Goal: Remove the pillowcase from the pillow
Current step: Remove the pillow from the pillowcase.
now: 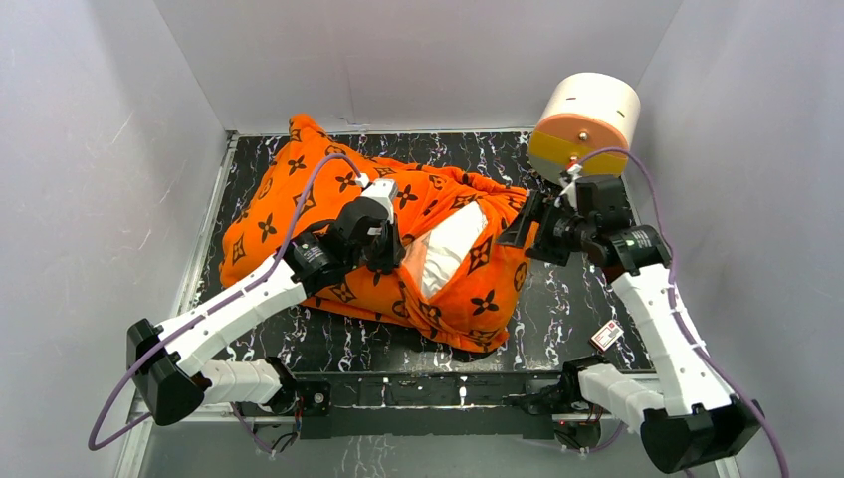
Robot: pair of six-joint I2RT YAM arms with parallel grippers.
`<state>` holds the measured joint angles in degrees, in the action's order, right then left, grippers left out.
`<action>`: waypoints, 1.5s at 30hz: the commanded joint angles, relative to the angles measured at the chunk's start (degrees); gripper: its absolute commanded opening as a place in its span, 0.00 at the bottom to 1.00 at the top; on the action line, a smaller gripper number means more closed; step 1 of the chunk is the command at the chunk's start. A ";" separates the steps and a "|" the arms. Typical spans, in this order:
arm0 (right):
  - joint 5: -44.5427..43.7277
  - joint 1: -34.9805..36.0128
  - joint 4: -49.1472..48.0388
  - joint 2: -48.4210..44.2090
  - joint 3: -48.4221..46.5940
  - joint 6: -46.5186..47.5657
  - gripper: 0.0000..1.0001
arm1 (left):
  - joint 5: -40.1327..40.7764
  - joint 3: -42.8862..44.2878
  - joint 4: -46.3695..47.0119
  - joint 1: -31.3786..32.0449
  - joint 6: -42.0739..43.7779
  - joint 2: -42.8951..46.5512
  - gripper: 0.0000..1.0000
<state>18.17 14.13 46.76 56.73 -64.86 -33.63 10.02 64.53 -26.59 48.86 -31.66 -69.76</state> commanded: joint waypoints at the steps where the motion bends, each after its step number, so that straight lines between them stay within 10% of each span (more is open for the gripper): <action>1: -8.40 11.05 2.06 3.19 -1.93 -4.76 0.84 | -1.30 -1.46 -0.31 -0.15 -0.58 0.08 0.00; 8: -45.85 37.27 15.12 18.62 -17.01 -15.12 0.86 | -2.05 -1.00 -1.30 -0.16 -0.75 -0.09 0.00; 15: -52.13 38.16 11.96 17.58 -14.01 -25.92 0.99 | -1.31 -1.42 -1.90 -0.17 -1.54 2.33 0.00; 21: -42.99 37.78 -12.37 2.97 6.87 -20.38 0.99 | -0.88 -1.37 -2.25 -0.13 -1.36 2.78 0.00; 24: -43.89 36.26 -5.12 2.79 3.72 -22.69 0.82 | -0.61 -0.66 -2.66 -0.17 -1.10 2.51 0.00; 27: -52.20 36.23 8.34 5.69 -1.29 -25.19 0.40 | 1.48 -0.82 -3.03 -0.22 -0.82 2.24 0.00; 33: -58.44 26.81 17.39 1.59 6.42 -24.53 0.04 | 13.88 0.69 -17.65 -5.31 -1.29 2.82 0.00; 37: -43.26 12.25 8.20 -4.35 15.33 -15.38 0.00 | 10.50 -1.71 -18.11 -17.66 4.35 9.26 0.00; 45: -20.44 10.08 -6.12 1.44 20.52 -14.37 0.00 | -13.81 -2.31 -12.70 -25.74 9.92 7.87 0.00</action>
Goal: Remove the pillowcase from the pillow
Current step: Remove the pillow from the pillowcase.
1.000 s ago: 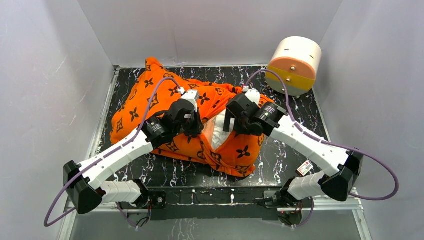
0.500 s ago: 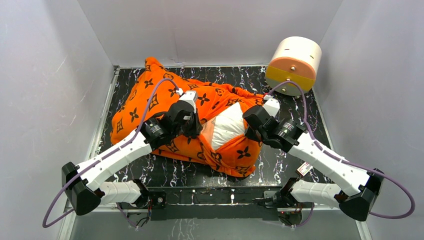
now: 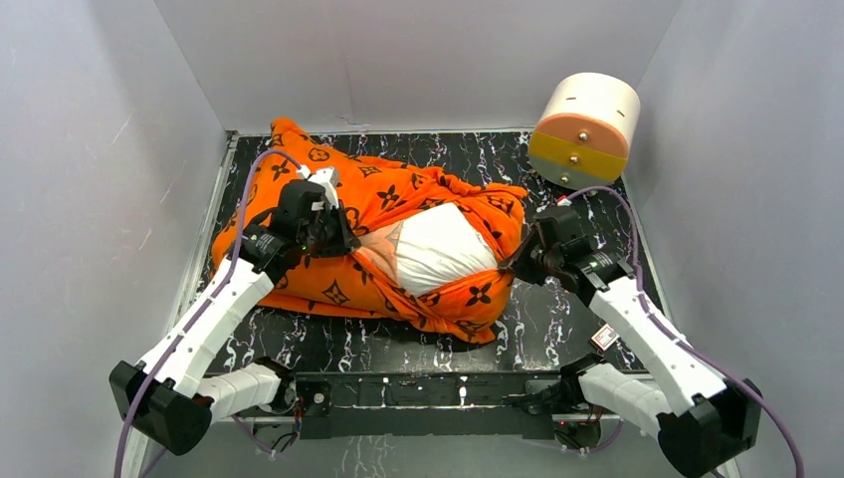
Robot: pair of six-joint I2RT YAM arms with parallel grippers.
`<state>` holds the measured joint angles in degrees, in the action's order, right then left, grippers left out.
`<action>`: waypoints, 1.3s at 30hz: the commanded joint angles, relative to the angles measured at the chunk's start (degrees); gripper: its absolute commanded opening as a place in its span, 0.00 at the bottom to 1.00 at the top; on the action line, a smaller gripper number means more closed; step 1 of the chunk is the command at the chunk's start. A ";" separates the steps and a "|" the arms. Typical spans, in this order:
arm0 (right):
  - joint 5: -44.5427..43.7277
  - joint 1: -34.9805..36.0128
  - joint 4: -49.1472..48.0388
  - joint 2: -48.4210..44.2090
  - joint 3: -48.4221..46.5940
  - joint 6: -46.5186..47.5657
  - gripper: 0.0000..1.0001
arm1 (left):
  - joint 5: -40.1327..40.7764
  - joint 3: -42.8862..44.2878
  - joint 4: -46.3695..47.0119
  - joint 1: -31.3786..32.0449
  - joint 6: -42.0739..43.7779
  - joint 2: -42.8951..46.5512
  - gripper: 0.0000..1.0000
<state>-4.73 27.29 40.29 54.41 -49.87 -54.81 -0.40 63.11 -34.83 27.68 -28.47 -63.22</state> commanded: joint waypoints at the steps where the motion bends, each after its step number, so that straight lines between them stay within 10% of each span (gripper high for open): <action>1: 5.81 -2.88 -1.42 4.93 6.03 7.56 0.00 | -8.40 -0.87 -1.38 -4.50 6.23 1.18 0.00; 8: 9.53 8.19 -8.93 8.41 4.38 10.21 0.00 | -26.29 10.77 4.08 -2.73 6.99 -6.26 0.64; 11: 7.21 13.75 -9.69 9.74 2.24 9.49 0.00 | -20.31 19.76 -1.00 3.26 11.75 -11.28 0.85; 25: -4.53 16.32 -9.77 6.44 0.30 4.34 0.00 | 17.23 31.85 -13.28 23.53 15.30 -27.72 0.98; 26: -5.21 16.37 -9.89 5.77 0.30 4.08 0.00 | 19.61 30.86 -12.25 23.55 15.08 -28.50 0.96; 32: -30.66 13.11 6.74 5.97 -4.35 1.60 0.00 | 40.05 26.03 -14.58 23.19 8.64 -32.69 0.04; 39: -14.33 -10.10 0.35 1.47 7.40 9.37 0.00 | 32.75 14.07 -4.86 7.89 14.56 -19.33 0.00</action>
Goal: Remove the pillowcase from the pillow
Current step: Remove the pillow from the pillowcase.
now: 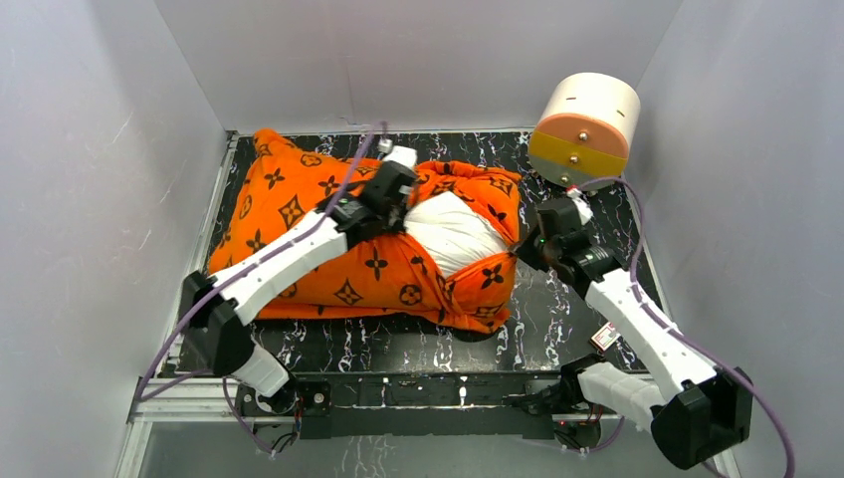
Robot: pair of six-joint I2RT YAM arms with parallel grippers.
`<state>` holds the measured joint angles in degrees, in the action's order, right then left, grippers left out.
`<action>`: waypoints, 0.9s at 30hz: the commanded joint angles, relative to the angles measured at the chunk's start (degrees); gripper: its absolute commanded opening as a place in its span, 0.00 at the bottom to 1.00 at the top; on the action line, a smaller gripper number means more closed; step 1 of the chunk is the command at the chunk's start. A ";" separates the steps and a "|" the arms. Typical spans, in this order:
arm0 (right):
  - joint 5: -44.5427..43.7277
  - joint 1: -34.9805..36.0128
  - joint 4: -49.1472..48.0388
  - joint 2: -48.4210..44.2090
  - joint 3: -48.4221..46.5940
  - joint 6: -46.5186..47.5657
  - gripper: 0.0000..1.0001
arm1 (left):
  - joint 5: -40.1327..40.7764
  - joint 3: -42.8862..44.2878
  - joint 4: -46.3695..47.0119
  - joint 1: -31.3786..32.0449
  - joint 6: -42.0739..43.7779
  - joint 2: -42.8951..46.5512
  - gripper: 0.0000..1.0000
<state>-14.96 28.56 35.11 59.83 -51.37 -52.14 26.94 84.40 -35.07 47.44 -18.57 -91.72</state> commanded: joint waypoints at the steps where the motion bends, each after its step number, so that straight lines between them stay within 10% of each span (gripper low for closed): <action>1: 0.57 -12.08 3.23 -4.91 11.67 6.40 0.00 | 3.93 -8.29 -3.97 -13.11 5.61 10.23 0.00; 7: 14.58 -12.14 -2.69 -3.04 17.47 4.92 0.00 | -1.57 -8.10 -4.98 -13.69 6.64 9.84 0.02; 11: 18.71 -12.14 -2.03 -2.55 12.19 10.23 0.00 | -13.25 -4.82 -3.18 -13.45 5.26 11.54 0.49; 17: 28.91 -12.20 -2.31 -2.43 5.95 15.54 0.04 | -6.22 10.81 -9.80 0.09 0.74 11.72 0.77; 27: 37.10 -12.07 -4.58 -3.66 3.88 14.13 0.46 | -7.13 11.42 -9.37 15.97 3.27 5.52 0.85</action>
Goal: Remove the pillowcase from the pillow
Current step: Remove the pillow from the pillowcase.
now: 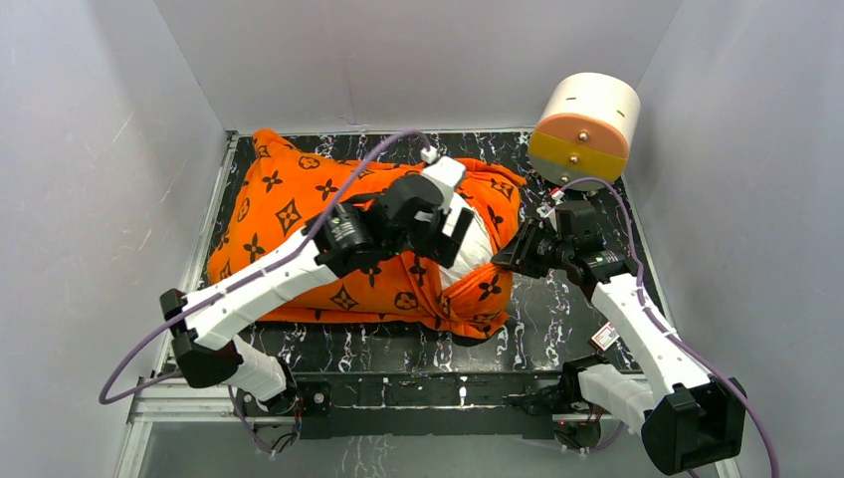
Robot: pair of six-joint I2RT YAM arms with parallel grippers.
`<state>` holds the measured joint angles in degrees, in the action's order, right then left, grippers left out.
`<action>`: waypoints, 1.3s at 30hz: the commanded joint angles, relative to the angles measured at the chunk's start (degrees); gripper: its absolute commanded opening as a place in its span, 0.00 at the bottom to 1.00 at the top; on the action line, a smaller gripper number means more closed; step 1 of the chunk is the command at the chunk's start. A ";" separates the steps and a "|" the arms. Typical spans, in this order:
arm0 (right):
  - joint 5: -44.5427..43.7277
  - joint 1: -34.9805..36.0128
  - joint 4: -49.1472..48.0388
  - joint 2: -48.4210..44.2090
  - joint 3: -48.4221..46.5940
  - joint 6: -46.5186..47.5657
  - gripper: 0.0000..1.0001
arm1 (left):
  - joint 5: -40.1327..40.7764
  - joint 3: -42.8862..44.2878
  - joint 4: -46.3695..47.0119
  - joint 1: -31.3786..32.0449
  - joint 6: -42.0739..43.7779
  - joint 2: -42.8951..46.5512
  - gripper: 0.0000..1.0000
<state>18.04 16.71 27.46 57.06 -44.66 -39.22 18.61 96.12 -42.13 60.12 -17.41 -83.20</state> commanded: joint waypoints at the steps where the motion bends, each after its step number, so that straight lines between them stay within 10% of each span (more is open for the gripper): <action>1: 4.33 -0.25 3.45 -1.19 -3.00 1.20 0.54 | 0.23 -0.36 -2.12 4.27 2.69 -3.89 0.86; 10: 6.95 0.46 3.50 -1.01 -2.92 -0.24 0.55 | 2.94 -6.61 1.90 5.32 0.16 -9.58 0.92; 19: -7.27 5.39 11.98 1.13 -7.74 -0.70 0.00 | 13.58 -9.73 -1.84 4.23 -3.98 -17.06 0.97; 22: -15.85 5.39 18.42 -0.85 -8.62 -0.62 0.00 | 13.13 -11.88 -0.74 2.80 -4.98 -16.30 0.96; 33: -23.28 5.43 21.53 -3.13 -8.09 -0.74 0.00 | 8.94 -21.14 4.71 -0.51 -3.75 -7.77 0.60; 39: -2.85 6.93 7.53 -2.27 -9.93 -2.52 0.60 | 5.60 -23.38 8.97 -0.50 -2.73 -5.11 0.62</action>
<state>2.68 22.20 45.89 54.26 -50.89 -40.53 24.25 75.66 -28.80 61.32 -20.71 -90.08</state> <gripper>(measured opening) 0.494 0.603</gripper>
